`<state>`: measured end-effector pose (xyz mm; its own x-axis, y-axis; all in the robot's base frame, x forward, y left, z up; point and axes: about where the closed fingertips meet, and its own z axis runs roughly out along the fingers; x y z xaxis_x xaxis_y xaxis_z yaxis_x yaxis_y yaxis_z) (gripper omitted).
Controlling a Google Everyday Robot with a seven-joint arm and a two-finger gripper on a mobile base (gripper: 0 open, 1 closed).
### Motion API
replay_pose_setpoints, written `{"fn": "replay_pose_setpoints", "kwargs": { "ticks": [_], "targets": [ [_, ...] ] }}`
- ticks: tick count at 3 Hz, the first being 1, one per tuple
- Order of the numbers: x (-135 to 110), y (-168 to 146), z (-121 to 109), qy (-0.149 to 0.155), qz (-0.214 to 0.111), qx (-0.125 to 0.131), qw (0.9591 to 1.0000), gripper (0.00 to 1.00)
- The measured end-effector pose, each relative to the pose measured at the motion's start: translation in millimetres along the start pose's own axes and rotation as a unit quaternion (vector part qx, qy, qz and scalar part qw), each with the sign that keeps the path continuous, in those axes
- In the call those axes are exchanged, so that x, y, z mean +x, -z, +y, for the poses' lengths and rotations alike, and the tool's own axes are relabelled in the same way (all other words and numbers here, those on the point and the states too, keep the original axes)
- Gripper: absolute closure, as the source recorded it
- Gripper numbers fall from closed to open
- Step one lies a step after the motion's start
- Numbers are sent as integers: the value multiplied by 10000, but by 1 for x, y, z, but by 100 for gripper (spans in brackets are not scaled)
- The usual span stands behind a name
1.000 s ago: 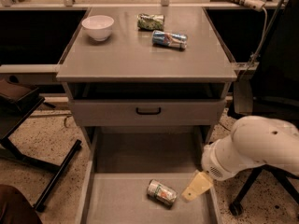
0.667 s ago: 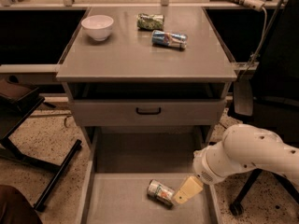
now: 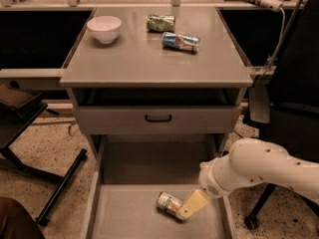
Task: Pick 7up can from middle drawer and place on counter
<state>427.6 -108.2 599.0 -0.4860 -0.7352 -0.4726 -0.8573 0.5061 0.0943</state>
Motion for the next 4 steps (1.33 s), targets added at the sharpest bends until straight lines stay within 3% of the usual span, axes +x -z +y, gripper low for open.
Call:
{"fn": "replay_pose_setpoints", "kwargs": {
  "ticks": [1,2,3,4],
  "targets": [
    [7,-47,-1,-33,-136,90,9999,0],
    [34,-92,-18,-342,-110,364,9987,0],
    [51,-118,-54,-747,-260,788,9937,0],
    [44,-140,-92,-1077,-825,1189,9836,0]
  ]
}}
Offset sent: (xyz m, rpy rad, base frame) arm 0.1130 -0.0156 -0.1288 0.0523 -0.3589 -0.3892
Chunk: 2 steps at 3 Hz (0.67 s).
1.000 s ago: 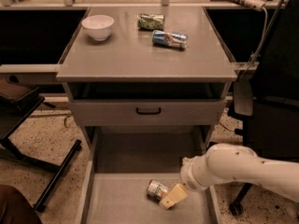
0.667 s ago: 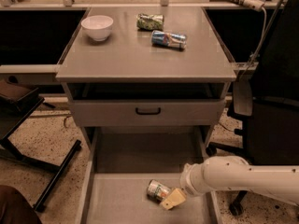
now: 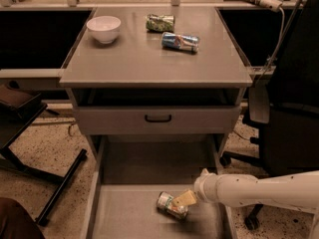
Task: Pick 7up can from middle drawer and place on counter
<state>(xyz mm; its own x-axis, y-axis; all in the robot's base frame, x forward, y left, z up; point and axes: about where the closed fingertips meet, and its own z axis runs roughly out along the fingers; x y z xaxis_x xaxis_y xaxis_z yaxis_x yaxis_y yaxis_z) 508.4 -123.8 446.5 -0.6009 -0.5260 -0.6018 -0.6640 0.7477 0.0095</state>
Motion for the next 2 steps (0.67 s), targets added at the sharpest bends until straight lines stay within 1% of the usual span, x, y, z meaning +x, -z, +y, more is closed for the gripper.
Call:
{"fn": "replay_pose_setpoints", "kwargs": {
  "ticks": [1,2],
  "targets": [
    [0,0,0,0,0,0,10000,0],
    [13,-8,2,-159,70,-59,9998,0]
  ]
}}
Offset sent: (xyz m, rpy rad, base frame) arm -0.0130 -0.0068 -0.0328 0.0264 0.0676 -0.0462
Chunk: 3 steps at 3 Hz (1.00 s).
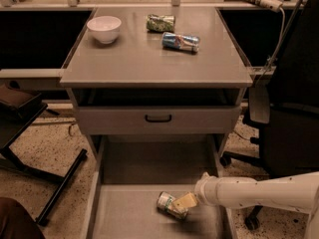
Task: Pick 7up can from middle drawer and place on counter
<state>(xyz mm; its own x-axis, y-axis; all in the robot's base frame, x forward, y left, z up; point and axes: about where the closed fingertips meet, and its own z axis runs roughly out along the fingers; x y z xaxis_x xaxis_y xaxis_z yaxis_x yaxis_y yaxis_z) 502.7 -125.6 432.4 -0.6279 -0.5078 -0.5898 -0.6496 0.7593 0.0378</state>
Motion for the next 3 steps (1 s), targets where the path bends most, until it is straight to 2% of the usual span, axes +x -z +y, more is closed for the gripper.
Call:
{"fn": "replay_pose_setpoints", "kwargs": {
  "ticks": [1,3],
  "targets": [
    [23,-13,6,-311,118,-136,9994,0],
    [51,-29,30,-687,119,-438,9966,0]
  ]
}}
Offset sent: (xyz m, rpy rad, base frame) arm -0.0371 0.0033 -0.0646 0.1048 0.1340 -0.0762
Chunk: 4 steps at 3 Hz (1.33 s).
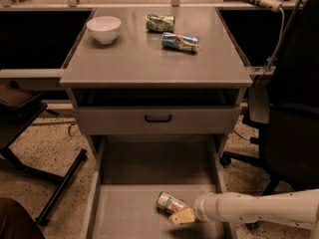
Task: Pick 7up can from middle drawer and place on counter
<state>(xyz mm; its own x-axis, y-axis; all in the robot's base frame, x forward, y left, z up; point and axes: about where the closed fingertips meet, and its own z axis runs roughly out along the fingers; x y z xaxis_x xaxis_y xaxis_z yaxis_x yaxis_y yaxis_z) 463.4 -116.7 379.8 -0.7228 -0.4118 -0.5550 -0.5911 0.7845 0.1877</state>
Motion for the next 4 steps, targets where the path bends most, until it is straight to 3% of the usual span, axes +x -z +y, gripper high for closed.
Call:
{"fn": "replay_pose_setpoints", "kwargs": {
  "ticks": [3,4],
  "targets": [
    [-4,-5,51,193,-186,-507,9984,0],
    [-4,-15,61,361,-134,-549,9978,0]
  ]
}}
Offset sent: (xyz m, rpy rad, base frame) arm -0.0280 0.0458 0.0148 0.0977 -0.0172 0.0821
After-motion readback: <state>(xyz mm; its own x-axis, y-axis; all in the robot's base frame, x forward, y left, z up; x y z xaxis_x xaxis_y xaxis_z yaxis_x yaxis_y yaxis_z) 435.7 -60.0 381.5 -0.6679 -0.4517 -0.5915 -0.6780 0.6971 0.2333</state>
